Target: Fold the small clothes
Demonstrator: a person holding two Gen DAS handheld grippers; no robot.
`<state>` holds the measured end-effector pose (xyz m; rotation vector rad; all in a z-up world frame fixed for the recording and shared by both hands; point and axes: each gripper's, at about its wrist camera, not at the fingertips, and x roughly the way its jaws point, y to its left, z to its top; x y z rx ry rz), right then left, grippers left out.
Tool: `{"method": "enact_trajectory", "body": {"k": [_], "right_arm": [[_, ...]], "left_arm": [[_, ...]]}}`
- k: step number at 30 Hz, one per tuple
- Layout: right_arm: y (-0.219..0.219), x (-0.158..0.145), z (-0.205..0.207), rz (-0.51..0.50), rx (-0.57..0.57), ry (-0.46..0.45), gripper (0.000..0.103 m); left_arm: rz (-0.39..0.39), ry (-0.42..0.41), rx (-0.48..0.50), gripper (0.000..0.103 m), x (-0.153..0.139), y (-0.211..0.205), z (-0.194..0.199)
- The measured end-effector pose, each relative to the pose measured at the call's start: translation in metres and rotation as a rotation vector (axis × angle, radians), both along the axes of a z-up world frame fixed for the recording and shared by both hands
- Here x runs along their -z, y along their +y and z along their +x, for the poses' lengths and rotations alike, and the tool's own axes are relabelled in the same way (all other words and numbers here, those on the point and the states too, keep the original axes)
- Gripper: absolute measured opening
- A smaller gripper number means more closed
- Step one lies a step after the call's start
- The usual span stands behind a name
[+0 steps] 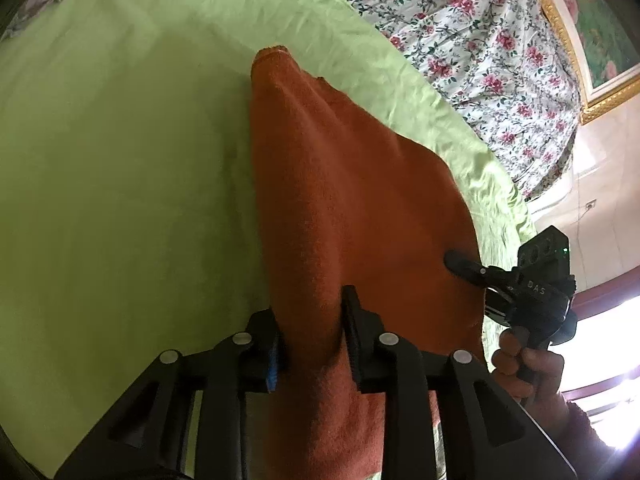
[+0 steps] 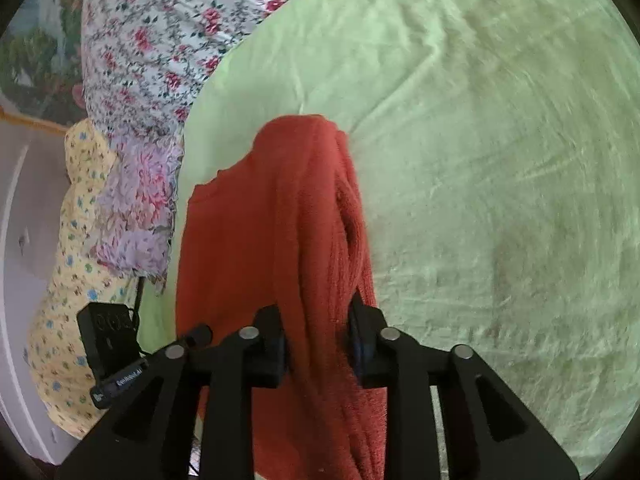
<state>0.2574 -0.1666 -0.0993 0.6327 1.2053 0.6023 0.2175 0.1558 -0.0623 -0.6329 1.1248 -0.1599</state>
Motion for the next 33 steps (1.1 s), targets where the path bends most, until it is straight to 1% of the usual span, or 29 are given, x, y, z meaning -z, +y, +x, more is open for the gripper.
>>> {"method": "enact_trajectory", "body": {"k": [2, 4, 6, 8, 10, 11, 13, 15, 17, 20, 22, 23, 25, 26, 28, 31, 33], "right_arm": [[-0.002, -0.006, 0.000, -0.027, 0.010, -0.006, 0.031], [-0.005, -0.017, 0.000, -0.070, 0.018, -0.034, 0.031], [-0.007, -0.030, 0.000, -0.114, 0.032, -0.080, 0.031], [-0.008, -0.047, 0.000, -0.147, 0.056, -0.141, 0.031], [-0.005, -0.065, 0.001, -0.153, 0.062, -0.206, 0.031], [-0.001, -0.071, 0.003, -0.147, 0.051, -0.228, 0.031], [0.013, -0.079, 0.008, -0.133, 0.006, -0.255, 0.031], [0.027, -0.077, 0.016, -0.153, -0.027, -0.248, 0.031], [0.036, -0.067, 0.025, -0.188, -0.037, -0.226, 0.031], [0.040, -0.046, 0.040, -0.236, -0.027, -0.180, 0.030], [0.040, -0.035, 0.052, -0.280, -0.001, -0.161, 0.028], [0.039, -0.030, 0.059, -0.300, 0.013, -0.149, 0.028], [0.037, -0.018, 0.072, -0.297, 0.019, -0.114, 0.031], [0.037, -0.013, 0.078, -0.289, 0.019, -0.096, 0.033], [0.036, -0.009, 0.081, -0.267, 0.014, -0.084, 0.033], [0.034, -0.021, 0.073, -0.276, 0.017, -0.108, 0.033], [0.027, -0.033, 0.064, -0.256, 0.032, -0.126, 0.033]], "left_arm": [[0.034, 0.004, -0.010, 0.032, -0.006, 0.005, -0.001], [0.058, -0.005, -0.029, 0.033, -0.013, 0.009, -0.002], [0.100, -0.033, -0.061, 0.033, -0.027, 0.015, 0.000], [0.106, -0.070, -0.067, 0.033, -0.039, 0.017, 0.003], [0.104, -0.102, -0.053, 0.033, -0.050, 0.014, 0.010], [0.104, -0.121, -0.033, 0.033, -0.055, 0.009, 0.017], [0.111, -0.136, -0.007, 0.033, -0.059, 0.000, 0.028], [0.136, -0.133, 0.020, 0.035, -0.056, -0.012, 0.044], [0.193, -0.091, 0.022, 0.041, -0.045, -0.022, 0.062], [0.223, -0.041, -0.005, 0.041, -0.025, -0.018, 0.083], [0.229, -0.014, -0.027, 0.038, -0.013, -0.011, 0.093], [0.247, 0.008, -0.036, 0.034, -0.007, -0.009, 0.099], [0.273, 0.029, -0.040, 0.033, -0.001, -0.007, 0.106], [0.279, 0.030, -0.043, 0.033, -0.001, -0.007, 0.109], [0.287, 0.037, -0.039, 0.033, -0.004, -0.009, 0.110], [0.261, 0.017, -0.027, 0.037, -0.016, -0.010, 0.096], [0.248, 0.005, -0.024, 0.043, -0.023, -0.010, 0.082]]}}
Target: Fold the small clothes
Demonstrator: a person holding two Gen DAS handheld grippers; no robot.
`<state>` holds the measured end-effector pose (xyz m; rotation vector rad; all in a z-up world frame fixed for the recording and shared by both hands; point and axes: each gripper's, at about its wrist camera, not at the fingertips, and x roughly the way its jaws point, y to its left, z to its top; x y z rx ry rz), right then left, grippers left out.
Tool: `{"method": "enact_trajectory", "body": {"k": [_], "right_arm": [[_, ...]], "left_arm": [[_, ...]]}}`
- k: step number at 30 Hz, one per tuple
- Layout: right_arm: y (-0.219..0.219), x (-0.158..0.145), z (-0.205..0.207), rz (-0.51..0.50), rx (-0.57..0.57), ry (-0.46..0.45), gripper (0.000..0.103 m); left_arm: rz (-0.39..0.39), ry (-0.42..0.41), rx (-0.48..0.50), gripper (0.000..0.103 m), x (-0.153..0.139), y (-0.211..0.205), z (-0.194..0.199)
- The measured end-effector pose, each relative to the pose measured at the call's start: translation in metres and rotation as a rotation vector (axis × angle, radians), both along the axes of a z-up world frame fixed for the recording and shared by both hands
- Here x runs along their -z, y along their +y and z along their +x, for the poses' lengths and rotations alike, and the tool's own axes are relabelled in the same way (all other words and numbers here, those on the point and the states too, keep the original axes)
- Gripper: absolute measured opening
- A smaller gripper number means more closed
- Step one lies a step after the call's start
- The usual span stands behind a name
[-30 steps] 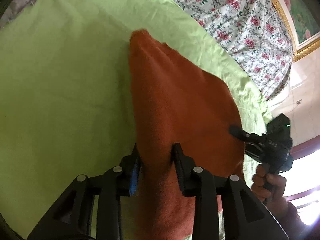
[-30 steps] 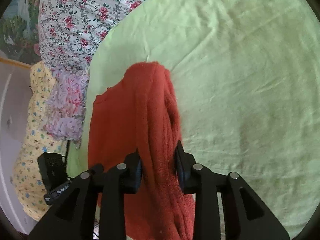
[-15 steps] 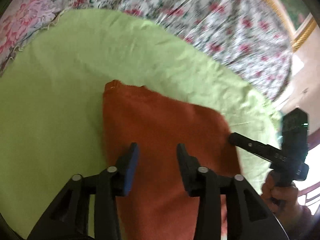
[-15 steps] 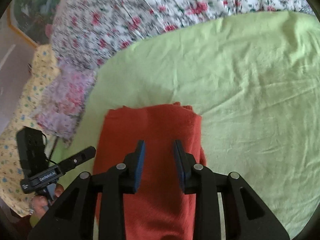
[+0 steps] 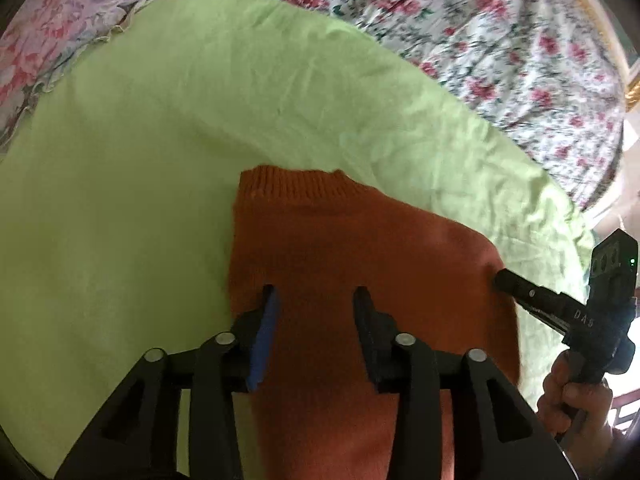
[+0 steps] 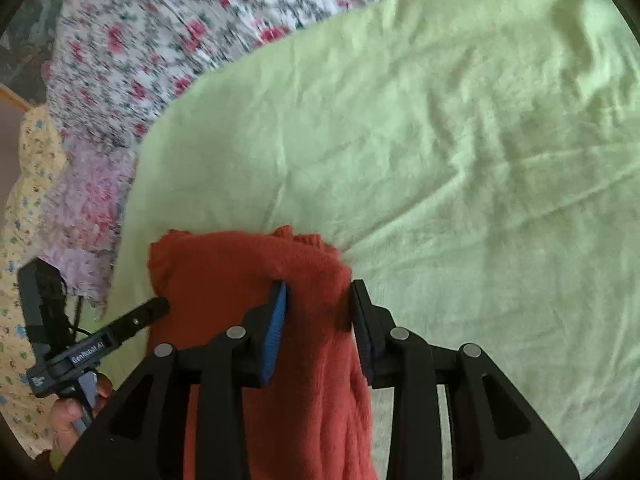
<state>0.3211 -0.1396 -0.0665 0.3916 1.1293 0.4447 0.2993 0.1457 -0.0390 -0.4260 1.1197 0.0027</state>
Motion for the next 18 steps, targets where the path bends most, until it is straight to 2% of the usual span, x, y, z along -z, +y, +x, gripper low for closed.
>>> {"method": "enact_trajectory", "body": {"k": [6, 10, 14, 18], "right_arm": [[-0.026, -0.028, -0.051, 0.033, -0.003, -0.047, 0.033], [-0.032, -0.038, -0.094, 0.037, -0.033, -0.067, 0.033], [-0.035, -0.036, -0.139, 0.016, -0.059, -0.057, 0.035], [-0.044, -0.020, -0.166, -0.008, -0.025, -0.016, 0.035]], "left_arm": [[-0.048, -0.015, 0.014, 0.047, -0.018, -0.010, -0.061], [-0.076, 0.005, 0.034, 0.050, -0.018, -0.016, -0.103], [-0.078, 0.034, 0.056, 0.050, -0.011, -0.022, -0.141], [-0.104, 0.064, 0.058, 0.050, 0.000, -0.025, -0.165]]}}
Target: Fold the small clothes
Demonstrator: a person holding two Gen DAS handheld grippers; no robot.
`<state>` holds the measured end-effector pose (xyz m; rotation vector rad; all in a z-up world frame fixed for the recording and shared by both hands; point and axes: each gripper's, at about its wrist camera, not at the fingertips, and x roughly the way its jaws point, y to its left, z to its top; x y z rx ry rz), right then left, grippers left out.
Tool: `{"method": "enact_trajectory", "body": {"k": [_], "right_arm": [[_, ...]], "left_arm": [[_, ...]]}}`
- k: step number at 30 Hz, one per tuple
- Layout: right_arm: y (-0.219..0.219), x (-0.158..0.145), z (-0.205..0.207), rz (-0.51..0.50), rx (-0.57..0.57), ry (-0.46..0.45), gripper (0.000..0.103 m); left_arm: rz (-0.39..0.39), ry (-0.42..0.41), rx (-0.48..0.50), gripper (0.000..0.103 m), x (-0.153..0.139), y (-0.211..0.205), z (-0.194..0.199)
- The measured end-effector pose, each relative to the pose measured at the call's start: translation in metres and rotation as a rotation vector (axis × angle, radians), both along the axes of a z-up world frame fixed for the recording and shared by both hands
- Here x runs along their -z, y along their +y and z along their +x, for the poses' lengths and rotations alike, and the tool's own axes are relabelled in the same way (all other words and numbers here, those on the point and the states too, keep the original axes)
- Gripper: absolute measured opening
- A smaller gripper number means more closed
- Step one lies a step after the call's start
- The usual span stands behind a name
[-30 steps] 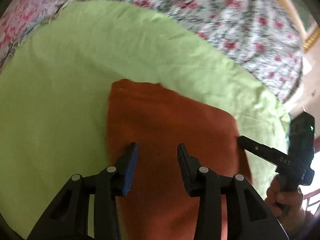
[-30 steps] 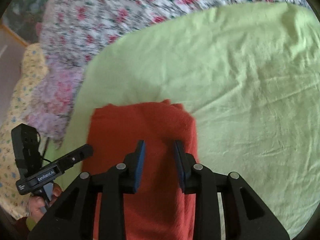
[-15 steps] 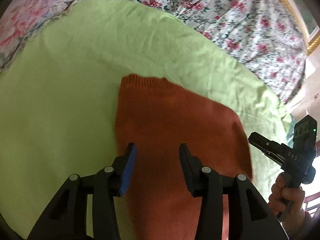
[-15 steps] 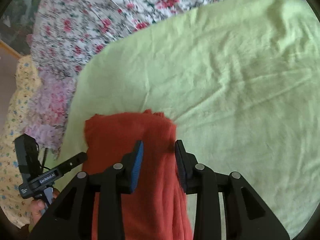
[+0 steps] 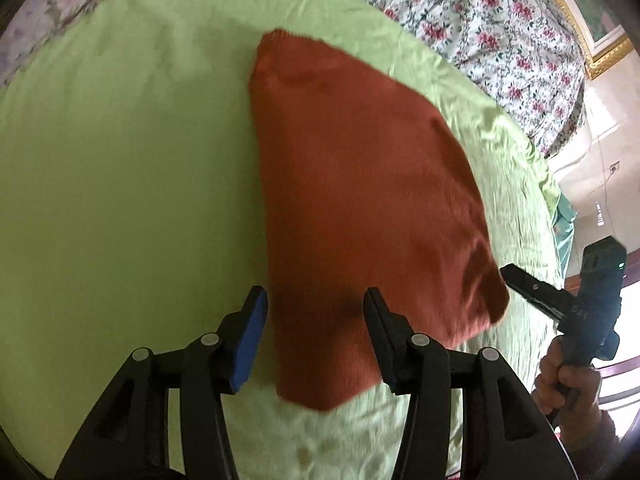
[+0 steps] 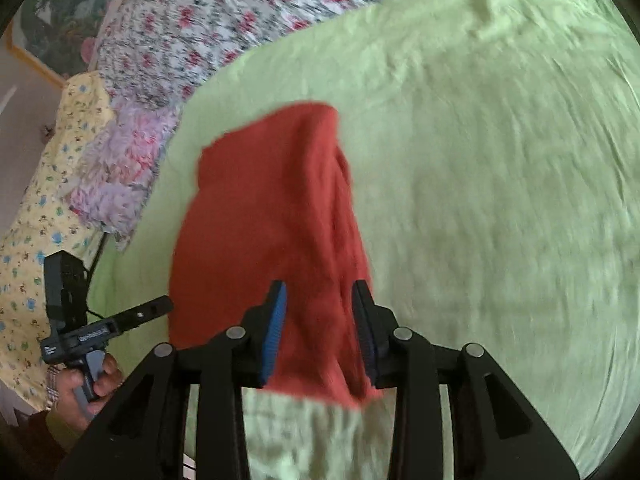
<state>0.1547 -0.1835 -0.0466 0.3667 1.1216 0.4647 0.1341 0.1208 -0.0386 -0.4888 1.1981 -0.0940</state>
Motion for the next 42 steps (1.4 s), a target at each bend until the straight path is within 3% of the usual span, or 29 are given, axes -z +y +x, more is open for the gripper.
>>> {"method": "enact_trajectory", "body": {"k": [5, 8, 12, 15, 19, 23, 26, 28, 35, 39, 42], "right_arm": [[-0.009, 0.021, -0.018, 0.019, 0.041, 0.055, 0.035], [-0.004, 0.029, -0.019, -0.001, 0.017, 0.077, 0.010], [-0.007, 0.024, -0.022, -0.046, 0.042, 0.045, 0.006], [-0.010, 0.039, -0.021, -0.088, 0.056, 0.072, 0.006], [-0.014, 0.052, -0.019, -0.071, 0.091, 0.091, 0.006], [-0.020, 0.050, -0.018, -0.081, 0.096, 0.103, 0.015], [-0.026, 0.037, -0.023, -0.080, 0.132, 0.104, 0.015], [-0.027, 0.021, -0.026, -0.089, 0.145, 0.057, 0.015], [0.005, -0.014, -0.013, 0.002, 0.064, -0.064, 0.015], [0.026, -0.001, 0.001, -0.010, 0.024, -0.052, 0.015], [0.025, 0.027, 0.016, -0.042, 0.051, 0.040, 0.014]], "left_arm": [[0.037, 0.020, 0.046, 0.051, 0.008, -0.013, -0.014], [0.054, 0.038, 0.065, 0.051, 0.012, -0.019, -0.017], [0.085, 0.043, 0.095, 0.051, 0.019, -0.025, -0.024], [0.086, 0.058, 0.100, 0.053, 0.029, -0.025, -0.028], [0.086, 0.053, 0.102, 0.052, 0.031, -0.024, -0.029], [0.082, 0.058, 0.101, 0.052, 0.028, -0.023, -0.029], [0.079, 0.047, 0.085, 0.050, 0.017, -0.020, -0.030], [0.072, 0.019, 0.081, 0.050, 0.005, -0.018, -0.030], [0.004, -0.112, 0.091, 0.050, -0.030, -0.020, -0.015], [0.012, -0.085, 0.118, 0.050, -0.017, -0.025, -0.001], [0.012, -0.054, 0.123, 0.050, 0.001, -0.028, 0.006]]}}
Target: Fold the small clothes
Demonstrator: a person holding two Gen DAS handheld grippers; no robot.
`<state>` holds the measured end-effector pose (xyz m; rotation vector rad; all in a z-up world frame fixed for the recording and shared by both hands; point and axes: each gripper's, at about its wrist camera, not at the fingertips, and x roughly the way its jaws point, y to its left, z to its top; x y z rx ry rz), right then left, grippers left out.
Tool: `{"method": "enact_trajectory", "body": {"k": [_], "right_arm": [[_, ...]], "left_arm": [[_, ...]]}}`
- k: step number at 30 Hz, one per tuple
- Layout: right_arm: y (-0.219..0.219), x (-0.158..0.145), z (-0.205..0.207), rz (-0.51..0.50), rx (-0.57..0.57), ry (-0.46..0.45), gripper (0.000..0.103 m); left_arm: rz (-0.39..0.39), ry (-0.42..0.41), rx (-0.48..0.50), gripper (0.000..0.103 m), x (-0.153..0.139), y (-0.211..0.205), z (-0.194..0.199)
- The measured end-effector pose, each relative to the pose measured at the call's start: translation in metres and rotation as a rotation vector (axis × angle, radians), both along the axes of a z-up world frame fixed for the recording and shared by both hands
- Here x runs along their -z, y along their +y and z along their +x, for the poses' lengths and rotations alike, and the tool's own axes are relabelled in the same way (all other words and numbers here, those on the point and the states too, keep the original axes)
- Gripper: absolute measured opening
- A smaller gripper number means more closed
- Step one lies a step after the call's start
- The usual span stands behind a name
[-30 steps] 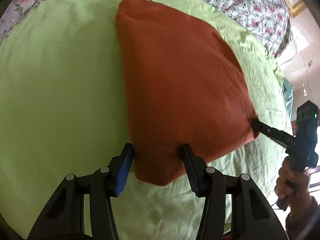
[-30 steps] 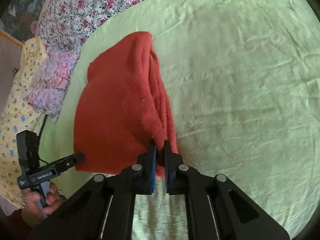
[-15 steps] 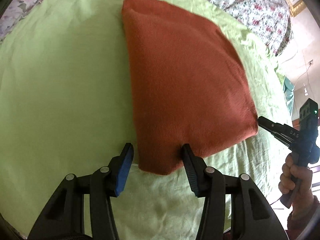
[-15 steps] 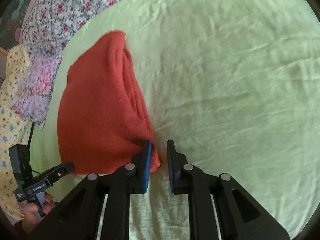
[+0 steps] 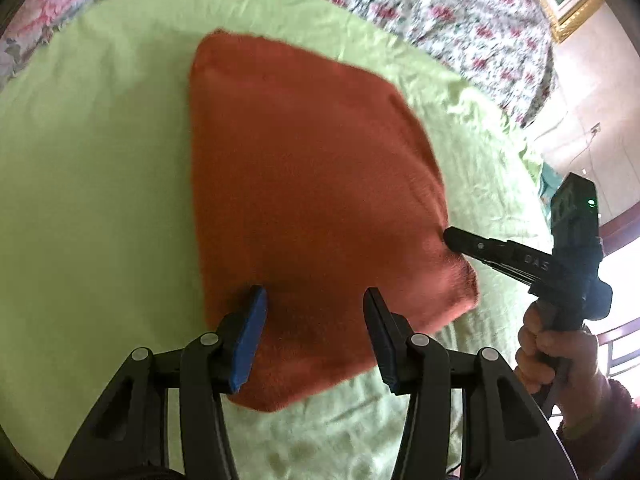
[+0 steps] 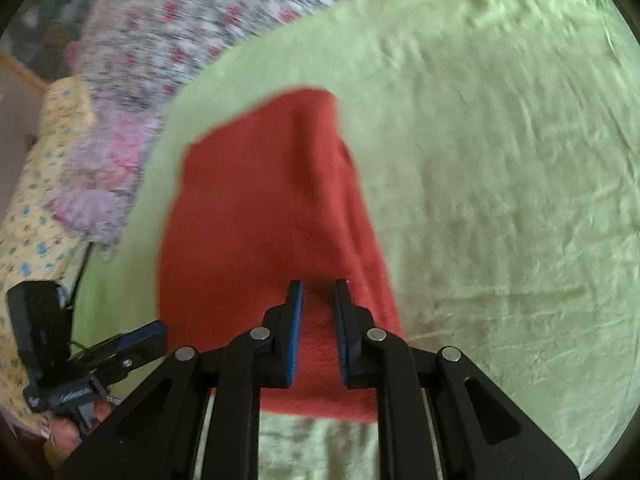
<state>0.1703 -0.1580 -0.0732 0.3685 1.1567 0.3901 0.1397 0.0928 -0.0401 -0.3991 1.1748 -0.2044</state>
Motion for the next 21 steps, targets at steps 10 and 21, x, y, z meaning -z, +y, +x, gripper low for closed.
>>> {"method": "enact_trajectory", "body": {"k": [10, 21], "right_arm": [[-0.006, 0.007, -0.002, 0.019, 0.026, 0.025, 0.013], [-0.003, -0.036, -0.063, -0.027, -0.019, -0.101, 0.036]], "left_arm": [[0.035, -0.026, 0.017, 0.051, -0.008, -0.005, -0.010], [0.105, -0.114, -0.071, 0.070, -0.030, 0.021, -0.069]]}}
